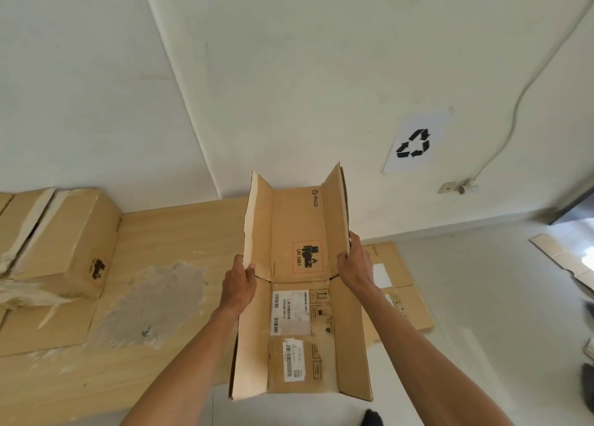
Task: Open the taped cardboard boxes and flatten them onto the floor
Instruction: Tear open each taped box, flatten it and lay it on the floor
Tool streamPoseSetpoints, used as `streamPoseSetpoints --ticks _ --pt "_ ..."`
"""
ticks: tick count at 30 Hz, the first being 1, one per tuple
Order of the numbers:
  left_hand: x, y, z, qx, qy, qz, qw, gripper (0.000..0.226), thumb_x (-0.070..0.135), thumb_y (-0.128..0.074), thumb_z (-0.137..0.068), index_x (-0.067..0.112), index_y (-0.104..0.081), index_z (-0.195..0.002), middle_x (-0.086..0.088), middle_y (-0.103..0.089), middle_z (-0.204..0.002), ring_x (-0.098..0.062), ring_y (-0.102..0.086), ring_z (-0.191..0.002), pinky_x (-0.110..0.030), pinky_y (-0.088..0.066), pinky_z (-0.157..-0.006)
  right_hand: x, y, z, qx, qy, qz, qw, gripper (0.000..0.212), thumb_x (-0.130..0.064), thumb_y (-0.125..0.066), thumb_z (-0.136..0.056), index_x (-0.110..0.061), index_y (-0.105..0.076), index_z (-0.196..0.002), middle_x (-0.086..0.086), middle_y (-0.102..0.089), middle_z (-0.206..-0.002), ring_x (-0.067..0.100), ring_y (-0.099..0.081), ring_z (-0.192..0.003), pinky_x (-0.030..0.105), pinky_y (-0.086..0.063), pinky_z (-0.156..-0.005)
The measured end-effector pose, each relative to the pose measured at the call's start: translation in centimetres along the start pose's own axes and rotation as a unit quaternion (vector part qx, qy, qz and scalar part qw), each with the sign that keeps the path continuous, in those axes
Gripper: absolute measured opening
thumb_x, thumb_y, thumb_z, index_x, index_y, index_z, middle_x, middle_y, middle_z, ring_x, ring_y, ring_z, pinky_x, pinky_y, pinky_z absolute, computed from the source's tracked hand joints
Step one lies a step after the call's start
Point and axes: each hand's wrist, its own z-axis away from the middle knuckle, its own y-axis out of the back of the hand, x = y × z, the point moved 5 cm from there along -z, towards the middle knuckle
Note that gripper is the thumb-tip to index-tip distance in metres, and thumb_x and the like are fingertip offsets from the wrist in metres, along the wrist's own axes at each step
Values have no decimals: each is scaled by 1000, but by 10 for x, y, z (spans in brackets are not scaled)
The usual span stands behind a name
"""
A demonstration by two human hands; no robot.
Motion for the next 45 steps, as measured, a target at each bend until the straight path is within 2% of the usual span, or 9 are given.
streamPoseSetpoints --ticks 3,7,10,17,26,32,40,42,45 --pt "24 -31 -6 2 -1 -3 1000 15 34 -41 -106 20 -41 -104 -12 -61 -76 -33 -58 -70 -38 -40 -57 31 22 -26 -8 -9 23 1000 49 2 -46 -96 -8 -40 -143 9 -71 -105 21 -65 -73 28 -51 -52" --pt "70 -87 -8 19 6 17 1000 17 32 -42 -106 17 -43 -99 -9 -59 -71 -32 -58 -67 -40 -43 -57 96 65 -80 -27 -44 60 997 42 7 -49 -90 -11 -46 -127 7 -69 -96 23 -67 -72 46 -61 -60" --pt "111 -132 -10 23 21 28 999 18 31 -44 -106 16 -44 -95 -7 -59 -67 -31 -58 -65 -44 -46 -60 135 107 -119 -26 -58 96 993 38 9 -48 -91 -8 -50 -125 4 -65 -93 19 -63 -71 38 -57 -58" --pt "196 -230 -37 9 25 54 998 21 26 -54 -103 15 -46 -87 3 -55 -60 -14 -54 -54 -31 -33 -49 213 188 -204 -23 -84 181 980 35 2 -48 -97 -10 -46 -130 11 -65 -111 23 -57 -82 37 -47 -69" --pt "235 -408 -60 8 104 87 991 21 26 -54 -103 7 -58 -112 -7 -71 -99 -29 -69 -91 -36 -52 -71 339 203 -292 -21 -95 286 953 42 -4 -56 -97 -11 -42 -136 10 -61 -113 27 -63 -91 36 -47 -71" --pt "149 -555 -92 39 261 125 956 16 27 -52 -103 13 -58 -106 -12 -69 -104 -36 -65 -98 -46 -54 -81 463 130 -342 -23 -64 283 957 48 -5 -60 -95 -14 -38 -137 8 -60 -113 25 -62 -89 42 -54 -74" --pt "-27 -756 -170 78 286 131 946 20 26 -53 -104 11 -59 -115 -17 -68 -116 -38 -64 -103 -50 -53 -92 679 -47 -415 -41 -2 323 946 62 -7 -68 -90 -12 -31 -139 5 -58 -110 20 -61 -79 31 -48 -62" --pt "-65 -797 -188 90 297 139 940 30 24 -53 -104 9 -57 -130 -19 -64 -128 -40 -61 -114 -46 -50 -99 724 -88 -435 -57 19 360 931 64 -4 -68 -88 -11 -29 -138 7 -57 -113 23 -64 -82 34 -52 -64" --pt "-104 -846 -210 90 283 141 945 31 24 -52 -105 9 -56 -131 -14 -63 -130 -38 -60 -115 -45 -49 -99 775 -129 -458 -65 24 383 921 62 0 -67 -88 -7 -30 -138 10 -57 -116 25 -64 -88 34 -51 -67"
